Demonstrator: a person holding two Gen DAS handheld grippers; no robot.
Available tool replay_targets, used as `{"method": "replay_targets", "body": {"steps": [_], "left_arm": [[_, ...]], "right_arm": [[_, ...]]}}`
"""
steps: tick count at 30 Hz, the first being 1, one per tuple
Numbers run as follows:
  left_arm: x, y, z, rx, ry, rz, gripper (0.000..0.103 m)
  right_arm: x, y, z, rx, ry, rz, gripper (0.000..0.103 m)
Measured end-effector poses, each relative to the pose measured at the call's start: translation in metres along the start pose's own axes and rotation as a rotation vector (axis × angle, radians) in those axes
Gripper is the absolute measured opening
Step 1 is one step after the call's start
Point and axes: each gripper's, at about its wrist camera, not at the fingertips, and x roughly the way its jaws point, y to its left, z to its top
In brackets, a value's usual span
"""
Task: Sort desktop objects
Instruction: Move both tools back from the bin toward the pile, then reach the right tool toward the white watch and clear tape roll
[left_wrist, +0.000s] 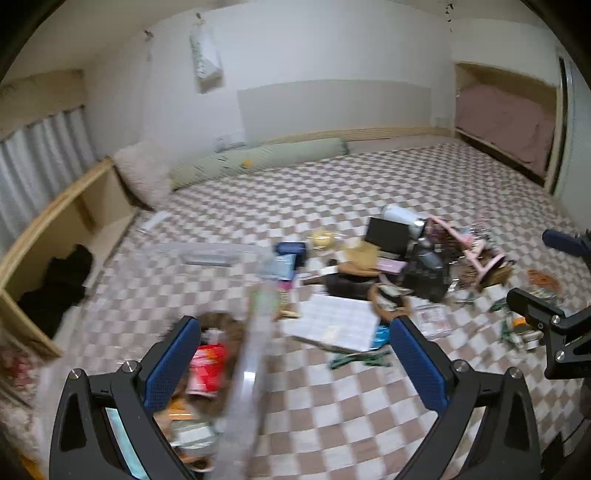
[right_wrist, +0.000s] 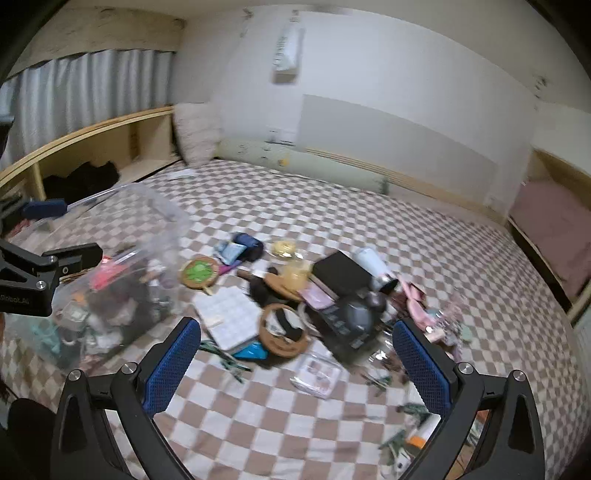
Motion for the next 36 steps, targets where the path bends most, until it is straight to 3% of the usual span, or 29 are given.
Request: {"method": "replay_targets", "body": {"steps": [4,9,18,24,28,32,36], "left_arm": [[0.018,-0.024,0.003,0.009,0.005,-0.042,0.103],[0.047,-0.058,0.003,0.057,0.029,-0.098,0.103],[0.106,-0.101,-0.02,0.13,0.079,-0.153,0.102],[0.14,-0.111,-0.045,0.149,0.137,-0.18,0.102],[0.152,-0.112,-0.055,0.177,0.157,-0.175,0.102],[0.163,-0.104,-0.06,0.156,0.206,-0.185,0.102],[0.174,-0.09,-0.063,0.081,0.251,-0.235,0.101]], "right_arm": [[-0.002,-0.027,-0.012,0.078,-0.004,0.023,0.103],[0.004,-0.04,-0.026,0.023,0.023,-0.035,0.103],[0.04,-0.074,-0.076,-0.025,0.183,-0.125,0.103],[0.072,-0.097,-0.114,0.006,0.341,-0.112,0.103],[0.087,-0.095,-0.132,-0.02,0.393,-0.122,0.103],[0.098,-0.088,-0.147,-0.05,0.423,-0.139,0.103],[0.109,-0.086,-0.157,-0.013,0.489,-0.086,0.103]]}}
